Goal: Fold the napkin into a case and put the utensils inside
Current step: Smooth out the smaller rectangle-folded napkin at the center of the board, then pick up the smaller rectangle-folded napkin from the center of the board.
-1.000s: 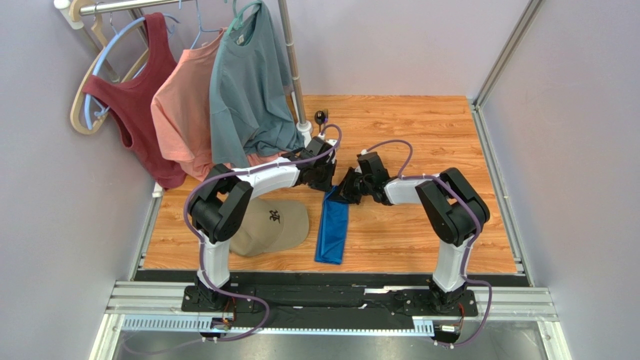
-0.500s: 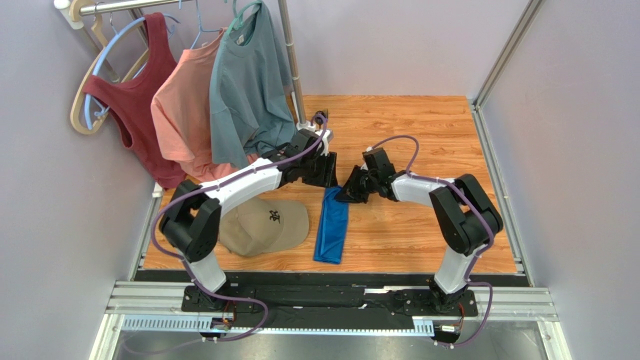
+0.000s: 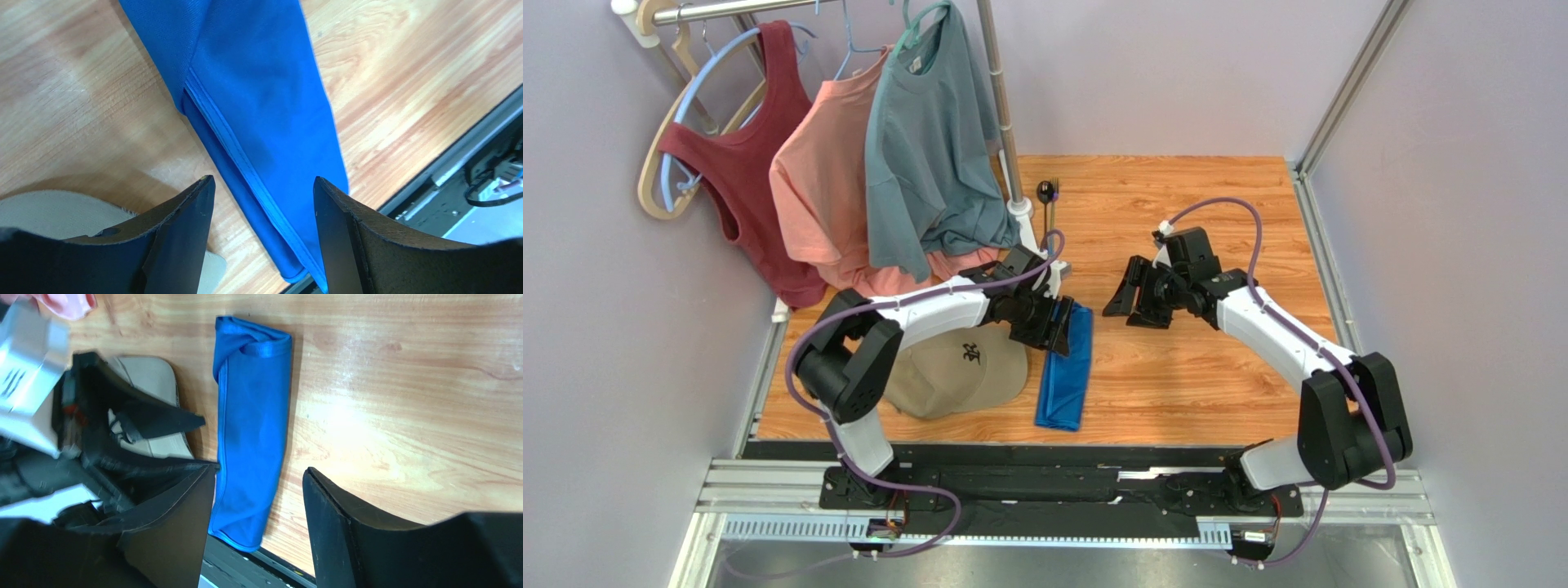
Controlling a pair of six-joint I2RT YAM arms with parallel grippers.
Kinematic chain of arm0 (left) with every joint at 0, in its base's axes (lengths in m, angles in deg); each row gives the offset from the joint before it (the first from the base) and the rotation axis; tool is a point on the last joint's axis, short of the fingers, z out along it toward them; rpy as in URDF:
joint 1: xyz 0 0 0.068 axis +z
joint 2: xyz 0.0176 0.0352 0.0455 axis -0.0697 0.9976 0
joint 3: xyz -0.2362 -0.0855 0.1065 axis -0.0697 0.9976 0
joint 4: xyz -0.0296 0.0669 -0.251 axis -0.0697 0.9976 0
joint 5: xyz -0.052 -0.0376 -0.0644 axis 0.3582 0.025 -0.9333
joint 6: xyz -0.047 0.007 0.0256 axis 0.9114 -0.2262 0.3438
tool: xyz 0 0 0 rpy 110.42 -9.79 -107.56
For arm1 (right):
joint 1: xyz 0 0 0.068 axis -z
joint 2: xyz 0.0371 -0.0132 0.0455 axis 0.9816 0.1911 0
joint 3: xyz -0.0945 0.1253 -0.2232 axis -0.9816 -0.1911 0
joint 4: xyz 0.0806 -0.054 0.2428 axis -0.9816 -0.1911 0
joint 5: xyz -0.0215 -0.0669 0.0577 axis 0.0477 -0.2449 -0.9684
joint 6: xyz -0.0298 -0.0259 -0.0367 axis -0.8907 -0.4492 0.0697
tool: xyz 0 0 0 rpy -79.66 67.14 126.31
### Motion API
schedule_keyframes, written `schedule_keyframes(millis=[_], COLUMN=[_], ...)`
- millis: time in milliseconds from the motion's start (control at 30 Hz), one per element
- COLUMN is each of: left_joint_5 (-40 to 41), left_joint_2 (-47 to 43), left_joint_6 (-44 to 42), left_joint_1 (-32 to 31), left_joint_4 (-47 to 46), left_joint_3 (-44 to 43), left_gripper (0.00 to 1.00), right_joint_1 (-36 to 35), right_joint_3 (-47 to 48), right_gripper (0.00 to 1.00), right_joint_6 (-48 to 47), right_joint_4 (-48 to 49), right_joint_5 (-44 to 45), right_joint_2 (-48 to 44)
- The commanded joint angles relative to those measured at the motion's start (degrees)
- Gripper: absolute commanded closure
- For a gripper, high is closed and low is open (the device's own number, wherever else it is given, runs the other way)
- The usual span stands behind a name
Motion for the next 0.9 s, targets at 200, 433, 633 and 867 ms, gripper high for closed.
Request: schedule_keyframes(millis=[200, 433, 633, 867], left_joint_5=[-0.8, -1.1, -0.9, -2.4], left_joint_2=[5.6, 7.6, 6.4, 6.1], left_joint_6=[-4.3, -3.1, -1.6, 1.1], left_joint_1=[-0.2, -0.1, -0.1, -0.1], left_joint_4=[0.5, -0.9, -3.3, -6.7], left_joint_3=[-1.4, -0.3, 1.2, 1.5], left_gripper=[0.33, 0.47, 0.59, 0.93], right_joint_1=[0.1, 0.1, 0.0, -0.7], right_joint_3=[-5.7, -6.1, -7.4, -7.5], right_gripper=[0.41, 0.42, 0.42, 0.41], right_joint_6=[-4.7, -4.9, -3.4, -2.5], right_joint_4=[-0.9, -0.4, 2.6, 3.9], right_joint_5=[-2.0, -2.3, -4.3, -4.6], right_joint_2=[-4.2, -4.1, -2.5, -1.4])
